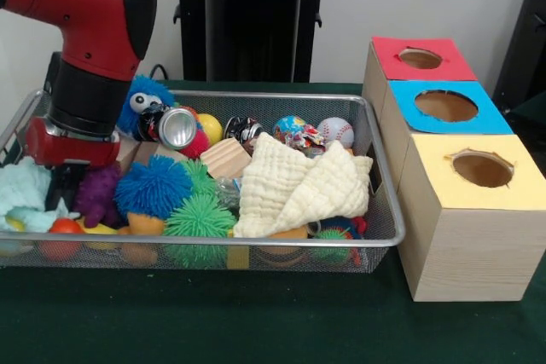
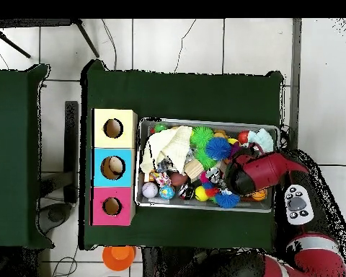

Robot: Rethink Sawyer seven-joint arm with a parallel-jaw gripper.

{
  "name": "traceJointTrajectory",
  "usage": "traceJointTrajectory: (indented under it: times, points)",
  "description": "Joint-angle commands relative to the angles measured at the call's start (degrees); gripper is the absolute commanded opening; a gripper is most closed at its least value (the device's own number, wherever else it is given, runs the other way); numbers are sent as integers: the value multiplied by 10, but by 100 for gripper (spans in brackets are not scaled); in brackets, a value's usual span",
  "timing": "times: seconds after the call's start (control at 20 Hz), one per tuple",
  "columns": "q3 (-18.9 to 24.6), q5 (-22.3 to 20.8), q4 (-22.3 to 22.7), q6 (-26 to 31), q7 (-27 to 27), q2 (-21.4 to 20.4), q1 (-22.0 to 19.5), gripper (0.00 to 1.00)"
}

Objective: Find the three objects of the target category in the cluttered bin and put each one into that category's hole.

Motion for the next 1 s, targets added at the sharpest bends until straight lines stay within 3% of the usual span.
traceJointTrajectory:
  times: [0.05,0.2,0.35,0.6,1.0]
  points:
    - [46,34,88,22,-6,-64,-4,0]
    - [56,57,158,12,5,-121,-13,0]
    - [92,101,222,41,-13,-171,-31,0]
    - [86,143,268,79,-13,-223,-11,0]
    - [139,235,351,82,3,-276,-30,0]
